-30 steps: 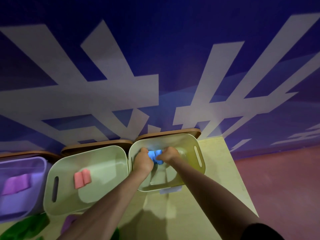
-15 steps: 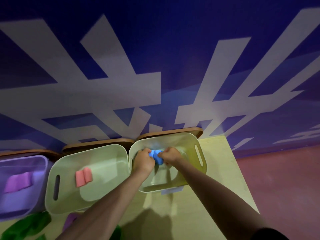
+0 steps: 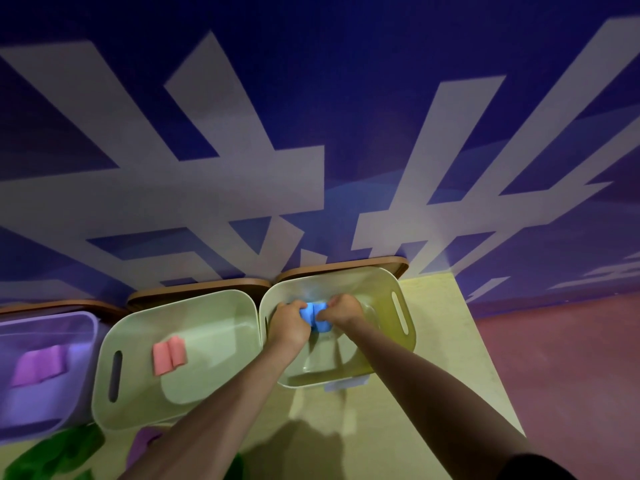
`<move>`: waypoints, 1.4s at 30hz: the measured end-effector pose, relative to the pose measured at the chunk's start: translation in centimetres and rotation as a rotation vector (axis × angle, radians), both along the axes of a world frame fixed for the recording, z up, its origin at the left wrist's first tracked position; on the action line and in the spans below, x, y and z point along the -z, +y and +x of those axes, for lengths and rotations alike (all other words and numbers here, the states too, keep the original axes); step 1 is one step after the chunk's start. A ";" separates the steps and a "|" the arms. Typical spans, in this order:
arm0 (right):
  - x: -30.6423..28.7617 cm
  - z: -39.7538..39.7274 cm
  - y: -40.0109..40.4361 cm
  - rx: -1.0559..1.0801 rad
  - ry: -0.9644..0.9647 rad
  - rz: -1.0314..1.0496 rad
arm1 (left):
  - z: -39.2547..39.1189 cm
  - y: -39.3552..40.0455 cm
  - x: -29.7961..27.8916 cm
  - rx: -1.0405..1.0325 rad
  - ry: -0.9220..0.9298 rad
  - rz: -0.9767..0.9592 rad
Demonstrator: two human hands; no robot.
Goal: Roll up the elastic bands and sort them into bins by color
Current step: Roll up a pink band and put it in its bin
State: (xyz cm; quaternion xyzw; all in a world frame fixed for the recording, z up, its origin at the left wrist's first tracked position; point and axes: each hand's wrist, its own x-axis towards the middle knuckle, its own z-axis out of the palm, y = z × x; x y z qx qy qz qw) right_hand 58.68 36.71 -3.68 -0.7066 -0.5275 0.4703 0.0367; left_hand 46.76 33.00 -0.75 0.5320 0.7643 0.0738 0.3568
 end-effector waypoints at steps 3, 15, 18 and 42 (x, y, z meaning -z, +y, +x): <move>0.2 0.0 0.0 0.013 0.023 0.029 | 0.0 0.1 0.0 0.006 -0.007 0.004; -0.2 0.8 -0.4 0.072 0.033 0.024 | -0.3 0.5 -0.7 0.062 0.031 -0.004; 0.0 1.0 -0.2 0.065 -0.005 -0.018 | -0.5 0.6 -1.0 0.060 0.022 0.001; -13.3 -2.0 -7.4 0.340 0.402 0.447 | -6.3 -5.0 -13.4 -0.168 -0.651 0.297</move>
